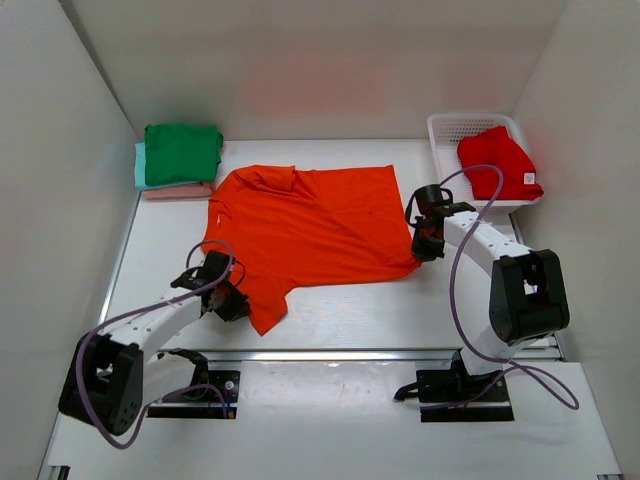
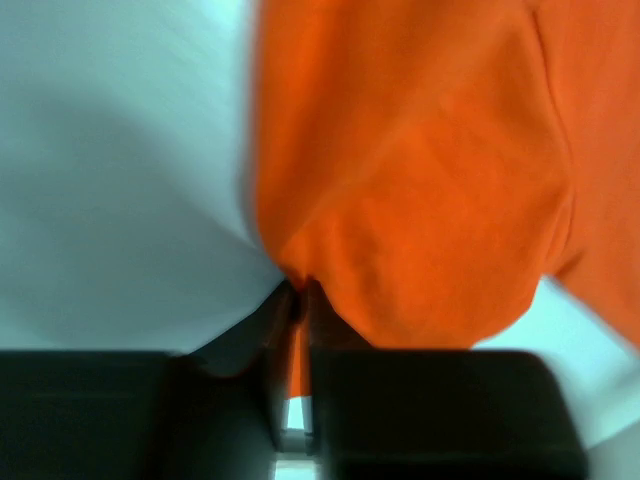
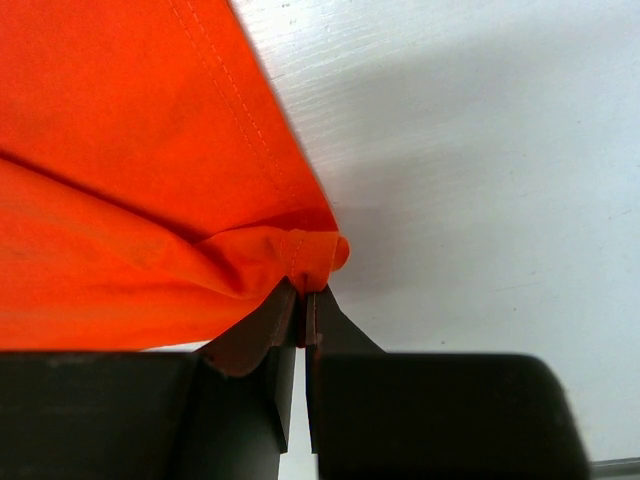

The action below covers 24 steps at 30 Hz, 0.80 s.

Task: Fold and stack the t-shirts
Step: Flatten out the tshirt

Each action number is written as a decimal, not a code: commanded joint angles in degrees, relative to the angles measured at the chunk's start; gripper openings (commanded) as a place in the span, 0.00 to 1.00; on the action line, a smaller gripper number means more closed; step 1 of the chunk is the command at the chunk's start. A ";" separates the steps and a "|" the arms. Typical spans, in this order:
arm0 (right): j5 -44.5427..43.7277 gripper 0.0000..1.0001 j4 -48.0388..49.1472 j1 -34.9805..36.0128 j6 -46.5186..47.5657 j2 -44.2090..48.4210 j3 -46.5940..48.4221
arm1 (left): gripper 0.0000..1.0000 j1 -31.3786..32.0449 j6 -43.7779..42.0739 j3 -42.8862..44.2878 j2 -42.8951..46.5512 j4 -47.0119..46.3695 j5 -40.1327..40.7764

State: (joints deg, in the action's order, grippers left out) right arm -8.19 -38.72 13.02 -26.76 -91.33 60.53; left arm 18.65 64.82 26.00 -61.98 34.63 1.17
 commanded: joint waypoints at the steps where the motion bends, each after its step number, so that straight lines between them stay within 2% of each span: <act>1: -0.16 0.00 1.28 0.61 -0.22 0.71 -0.68 | 0.14 2.17 -1.18 -1.48 -5.86 -4.56 -0.82; 2: -0.77 0.01 0.93 0.43 -0.04 1.06 -0.77 | 0.00 2.78 -1.62 -1.65 -7.62 -5.36 -0.90; 4: -0.60 0.00 0.75 0.26 -0.31 1.94 -0.33 | 0.00 1.83 -2.94 0.01 -8.51 -5.63 -3.44; 6: 0.45 0.00 -0.74 -0.36 -0.48 3.17 0.29 | 0.00 0.34 -3.99 3.69 -5.10 -3.97 -3.46; 9: 2.12 0.00 -3.81 -1.24 -0.83 7.38 4.06 | 0.00 -3.35 -8.55 15.72 -0.97 1.66 -2.84; 11: 3.86 0.00 -5.83 -1.67 -0.05 11.41 10.45 | 0.00 -6.51 -11.53 28.60 -0.52 3.86 -1.44; 14: 10.61 0.00 -4.36 -3.52 0.31 13.54 18.62 | 0.00 -10.11 -15.32 41.73 -5.84 2.20 -2.04; 15: 14.04 0.01 -2.87 -4.83 0.05 12.07 20.22 | 0.00 -11.17 -15.16 46.38 -10.05 0.54 -7.01; 17: 19.40 0.00 -1.18 -6.51 -0.83 5.59 29.06 | 0.00 -14.07 -12.36 53.51 -17.26 -8.39 -14.59; 18: 21.61 0.00 -0.49 -7.21 -0.66 3.03 32.25 | 0.00 -14.52 -10.61 56.15 -22.70 -10.09 -15.57; 19: 23.98 0.00 -0.65 -7.21 0.56 -3.27 45.94 | 0.00 -16.09 -9.81 62.27 -28.75 -14.72 -18.89; 20: 24.44 0.00 -1.87 -6.69 1.62 -9.25 51.99 | 0.00 -16.37 -9.54 70.94 -31.95 -14.51 -19.97; 21: 24.45 0.00 -3.28 -5.90 3.72 -15.66 64.85 | 0.00 -16.72 -9.71 81.56 -37.72 -14.07 -20.24; 22: 24.10 0.00 -4.25 -4.94 4.95 -18.16 70.63 | 0.00 -17.50 -10.23 87.23 -43.09 -13.80 -20.24; 23: 24.09 0.00 -4.52 -4.93 4.97 -22.18 80.08 | 0.00 -17.34 -10.58 99.39 -45.84 -10.23 -19.46; 24: 24.88 0.00 -3.91 -5.54 4.18 -24.49 85.40 | 0.00 -18.12 -11.37 110.38 -50.48 -8.28 -20.06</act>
State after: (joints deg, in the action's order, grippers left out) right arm 11.99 -42.06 6.76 -24.58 -108.60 130.91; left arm 2.04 54.41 114.41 -104.01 23.99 -14.66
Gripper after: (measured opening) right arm 0.029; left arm 0.015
